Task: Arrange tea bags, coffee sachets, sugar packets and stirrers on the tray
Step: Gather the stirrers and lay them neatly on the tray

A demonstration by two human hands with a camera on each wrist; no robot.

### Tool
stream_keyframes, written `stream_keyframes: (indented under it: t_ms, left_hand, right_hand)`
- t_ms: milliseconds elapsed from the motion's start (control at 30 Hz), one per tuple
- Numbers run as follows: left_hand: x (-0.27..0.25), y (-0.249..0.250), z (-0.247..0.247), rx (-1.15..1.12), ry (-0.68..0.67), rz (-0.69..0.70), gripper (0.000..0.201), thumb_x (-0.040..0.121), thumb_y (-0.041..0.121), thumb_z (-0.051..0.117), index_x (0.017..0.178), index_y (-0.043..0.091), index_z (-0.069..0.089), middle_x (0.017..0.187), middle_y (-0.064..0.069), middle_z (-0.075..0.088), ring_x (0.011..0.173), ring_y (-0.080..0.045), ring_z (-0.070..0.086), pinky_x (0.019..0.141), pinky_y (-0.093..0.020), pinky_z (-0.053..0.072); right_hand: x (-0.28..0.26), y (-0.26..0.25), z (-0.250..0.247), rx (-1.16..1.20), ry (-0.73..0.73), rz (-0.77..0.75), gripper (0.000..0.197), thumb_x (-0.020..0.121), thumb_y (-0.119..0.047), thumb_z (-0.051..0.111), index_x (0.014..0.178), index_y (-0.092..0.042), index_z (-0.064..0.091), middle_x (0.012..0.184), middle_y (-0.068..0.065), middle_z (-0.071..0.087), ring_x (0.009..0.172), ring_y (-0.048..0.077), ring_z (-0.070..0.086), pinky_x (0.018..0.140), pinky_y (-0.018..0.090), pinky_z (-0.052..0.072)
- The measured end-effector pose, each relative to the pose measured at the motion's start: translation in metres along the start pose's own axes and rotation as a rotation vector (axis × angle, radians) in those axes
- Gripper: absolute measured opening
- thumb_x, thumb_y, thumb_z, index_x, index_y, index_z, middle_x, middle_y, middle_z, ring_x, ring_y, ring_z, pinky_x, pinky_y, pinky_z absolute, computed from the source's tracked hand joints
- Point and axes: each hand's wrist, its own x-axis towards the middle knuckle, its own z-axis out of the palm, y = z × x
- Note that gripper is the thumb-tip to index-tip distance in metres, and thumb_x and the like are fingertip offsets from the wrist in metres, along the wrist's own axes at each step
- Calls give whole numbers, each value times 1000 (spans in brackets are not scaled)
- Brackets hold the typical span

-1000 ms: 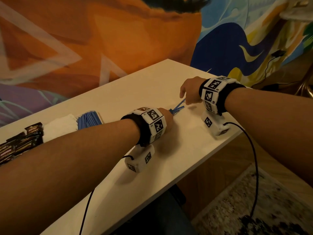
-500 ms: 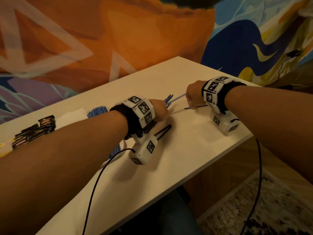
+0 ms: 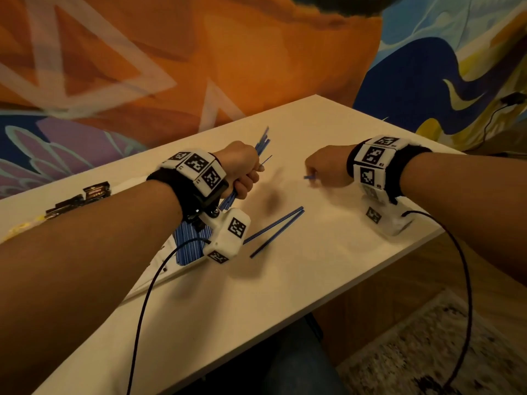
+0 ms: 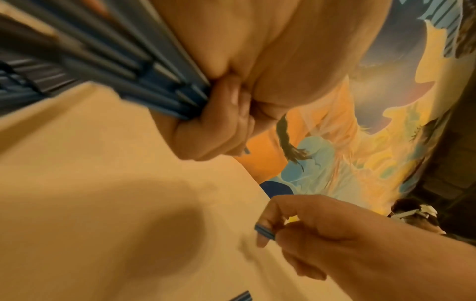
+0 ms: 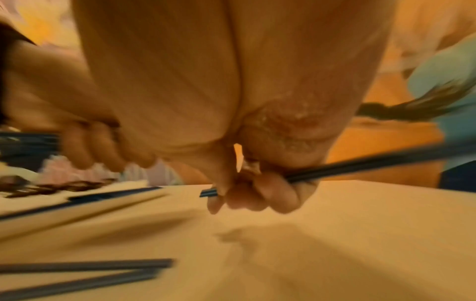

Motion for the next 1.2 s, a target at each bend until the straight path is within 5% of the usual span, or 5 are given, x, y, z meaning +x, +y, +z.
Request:
stream_keyframes:
  t_ms: [267, 467, 833, 967, 1200]
  left_hand:
    - [-8, -7, -32, -201, 83, 59, 41, 100, 49, 33, 82, 14, 40, 50, 5, 21, 35, -9, 14, 35, -14, 12]
    - [-17, -20, -55, -393, 156, 154, 40, 99, 47, 37, 76, 15, 37, 49, 6, 23, 35, -8, 15, 33, -16, 13]
    - [-23, -46, -78, -599, 133, 194, 39, 99, 46, 41, 73, 18, 38, 54, 6, 24, 38, -8, 16, 35, -17, 10]
    - [-26, -52, -84, -695, 140, 239, 40, 96, 51, 46, 76, 17, 39, 56, 6, 23, 41, -8, 15, 36, -19, 10]
    - [-32, -49, -93, -749, 231, 479, 42, 91, 57, 48, 86, 16, 50, 53, 7, 25, 41, -9, 19, 42, -22, 14]
  right_hand:
    - [-18, -82, 2, -3, -61, -286, 33, 82, -32, 74, 107, -15, 62, 98, -4, 62, 91, 17, 57, 74, 27, 44]
    - [-25, -85, 10, -39, -68, -246, 21, 89, -23, 52, 99, -9, 65, 99, 9, 67, 90, 27, 63, 79, 39, 55]
    - [-35, -101, 14, -215, -88, -273, 22, 87, -33, 56, 98, -14, 59, 88, 0, 51, 72, 19, 53, 59, 28, 44]
    - [-24, -95, -4, 83, -59, -270, 15, 88, -27, 59, 77, -19, 53, 74, -3, 53, 66, 17, 48, 61, 28, 40]
    - [7, -136, -71, 1049, 354, -415, 15, 89, -10, 62, 76, -5, 60, 66, 9, 46, 58, 20, 38, 53, 31, 32]
